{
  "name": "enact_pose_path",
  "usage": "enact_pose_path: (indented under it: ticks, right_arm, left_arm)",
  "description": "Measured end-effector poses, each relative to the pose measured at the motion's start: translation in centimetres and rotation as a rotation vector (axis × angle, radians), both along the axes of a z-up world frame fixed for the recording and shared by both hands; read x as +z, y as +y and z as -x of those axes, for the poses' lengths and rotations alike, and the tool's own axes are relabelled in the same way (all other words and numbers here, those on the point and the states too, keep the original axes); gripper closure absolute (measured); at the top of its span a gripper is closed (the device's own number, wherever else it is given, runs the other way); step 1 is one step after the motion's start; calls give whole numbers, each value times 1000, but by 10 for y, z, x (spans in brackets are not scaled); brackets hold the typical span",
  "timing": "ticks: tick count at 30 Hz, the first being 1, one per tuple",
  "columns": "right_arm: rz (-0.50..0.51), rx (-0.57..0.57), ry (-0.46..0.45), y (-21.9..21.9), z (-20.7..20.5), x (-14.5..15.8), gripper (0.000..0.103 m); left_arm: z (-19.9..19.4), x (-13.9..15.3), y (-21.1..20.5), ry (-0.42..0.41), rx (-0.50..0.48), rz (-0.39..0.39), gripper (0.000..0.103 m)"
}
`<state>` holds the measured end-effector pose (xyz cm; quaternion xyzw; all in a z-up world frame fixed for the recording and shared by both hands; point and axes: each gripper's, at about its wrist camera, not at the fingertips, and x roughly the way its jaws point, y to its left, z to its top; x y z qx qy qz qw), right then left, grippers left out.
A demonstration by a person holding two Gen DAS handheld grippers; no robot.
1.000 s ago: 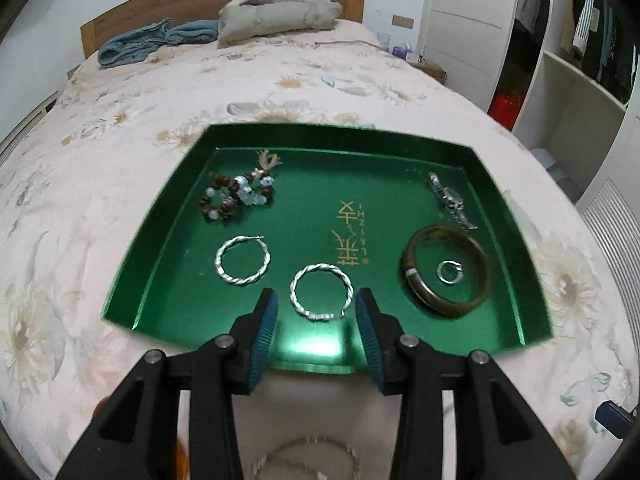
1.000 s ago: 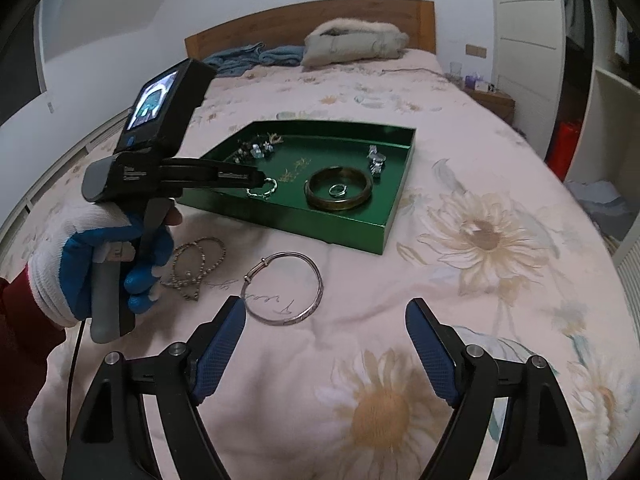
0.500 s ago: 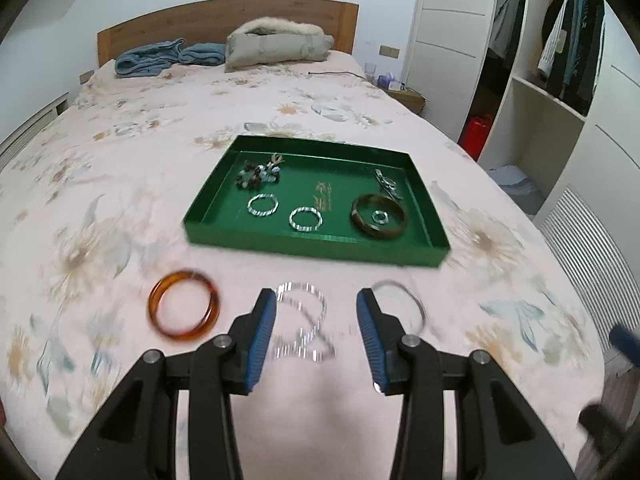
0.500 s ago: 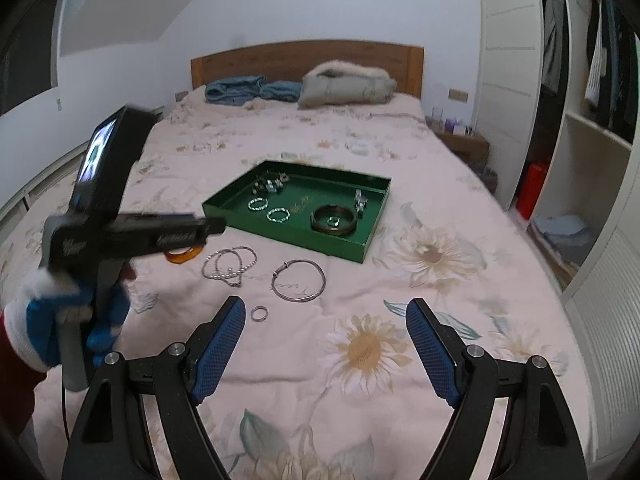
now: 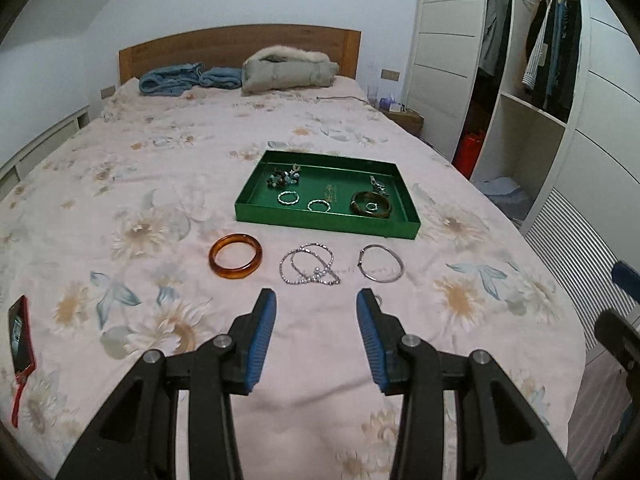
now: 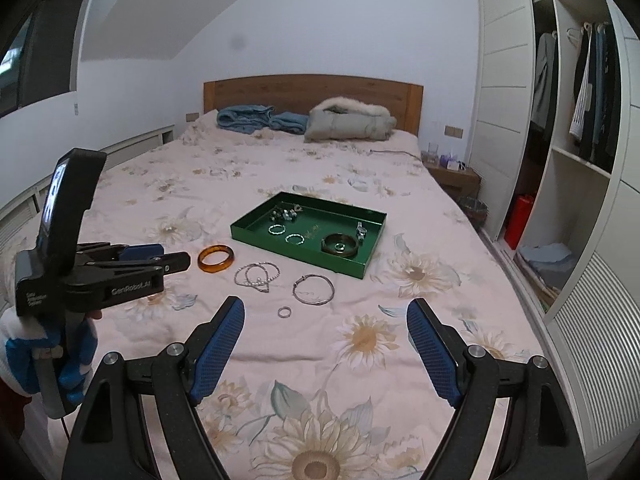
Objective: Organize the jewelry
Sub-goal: 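Withdraw both open grippers from the tray toward the remaining jewelry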
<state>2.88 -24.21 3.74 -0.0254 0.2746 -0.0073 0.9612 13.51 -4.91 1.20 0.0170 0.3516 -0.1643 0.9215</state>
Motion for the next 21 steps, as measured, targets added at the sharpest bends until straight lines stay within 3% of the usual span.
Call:
enact_pose_path:
  ticks: [11, 21]
  right_arm:
    - [21, 11, -40, 13, 34, 14, 20]
    - [44, 34, -57, 28, 50, 19, 20]
  left_arm:
    - [56, 22, 9, -68, 10, -22, 60]
    - [79, 30, 26, -98, 48, -25, 58]
